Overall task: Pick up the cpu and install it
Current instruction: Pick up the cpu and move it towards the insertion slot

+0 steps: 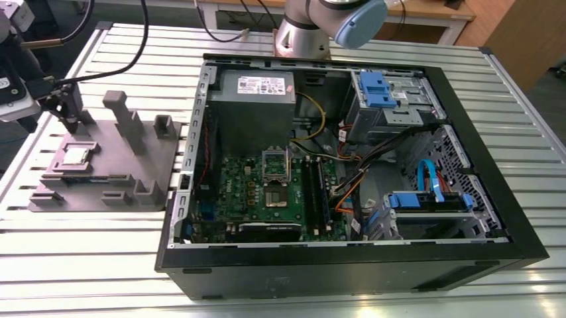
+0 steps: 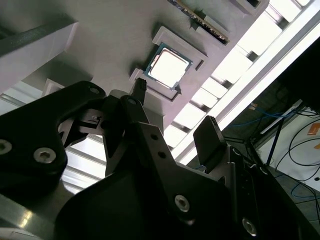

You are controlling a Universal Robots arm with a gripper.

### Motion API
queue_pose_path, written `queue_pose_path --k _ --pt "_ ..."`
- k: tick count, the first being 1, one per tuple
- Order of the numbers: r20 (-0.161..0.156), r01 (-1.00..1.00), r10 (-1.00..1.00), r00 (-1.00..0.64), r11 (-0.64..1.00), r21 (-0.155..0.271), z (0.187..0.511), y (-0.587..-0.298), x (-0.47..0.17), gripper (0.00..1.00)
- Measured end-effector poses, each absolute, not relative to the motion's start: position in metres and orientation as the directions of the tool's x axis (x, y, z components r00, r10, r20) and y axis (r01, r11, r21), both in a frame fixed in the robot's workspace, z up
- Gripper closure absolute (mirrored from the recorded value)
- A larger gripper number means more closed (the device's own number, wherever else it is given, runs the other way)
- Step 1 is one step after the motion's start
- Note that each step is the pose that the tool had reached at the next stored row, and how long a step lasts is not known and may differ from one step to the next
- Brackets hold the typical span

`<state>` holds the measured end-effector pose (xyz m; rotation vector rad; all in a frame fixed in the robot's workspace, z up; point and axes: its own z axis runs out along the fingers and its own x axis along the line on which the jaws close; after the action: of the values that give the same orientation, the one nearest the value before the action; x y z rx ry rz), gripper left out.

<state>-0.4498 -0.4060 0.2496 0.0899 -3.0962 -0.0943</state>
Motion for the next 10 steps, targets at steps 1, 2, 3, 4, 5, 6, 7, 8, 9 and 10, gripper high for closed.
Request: queue_pose_path --k 1,2,3,4,5,6,7,8,9,10 --pt "0.041 -0.057 -0.059 -0.997 0.996 0.062 0.2479 -0.4060 -0.4498 0.35" --pt "0.041 -0.057 -0.059 -0.997 0.996 0.062 0.2461 -0.4060 -0.4498 0.35" --pt "0.041 -0.057 -0.059 -0.997 0.996 0.062 0.2443 -0.4060 -0.4498 0.35" --pt "0.041 -0.057 -0.059 -0.997 0.996 0.062 0.2427 -0.4060 -0.4498 0.35" --pt "0.041 -0.057 -0.059 -0.997 0.996 0.062 0.2415 -0.4060 -0.4498 0.35" --pt "0.041 -0.057 -0.059 -0.997 0.996 0.062 0.2407 -0.4061 -0.4498 0.35" --pt "0.041 -0.057 -0.059 -0.997 0.996 0.062 0.2405 -0.4061 -0.4499 0.35" --pt "0.041 -0.057 -0.059 -0.997 0.996 0.062 0.2406 -0.4061 -0.4498 0.35" --pt "0.041 -0.057 -0.059 -0.997 0.996 0.062 0.2406 -0.4061 -0.4498 0.35" --pt "0.041 -0.057 -0.059 -0.997 0.996 0.062 0.2405 -0.4061 -0.4498 0.35"
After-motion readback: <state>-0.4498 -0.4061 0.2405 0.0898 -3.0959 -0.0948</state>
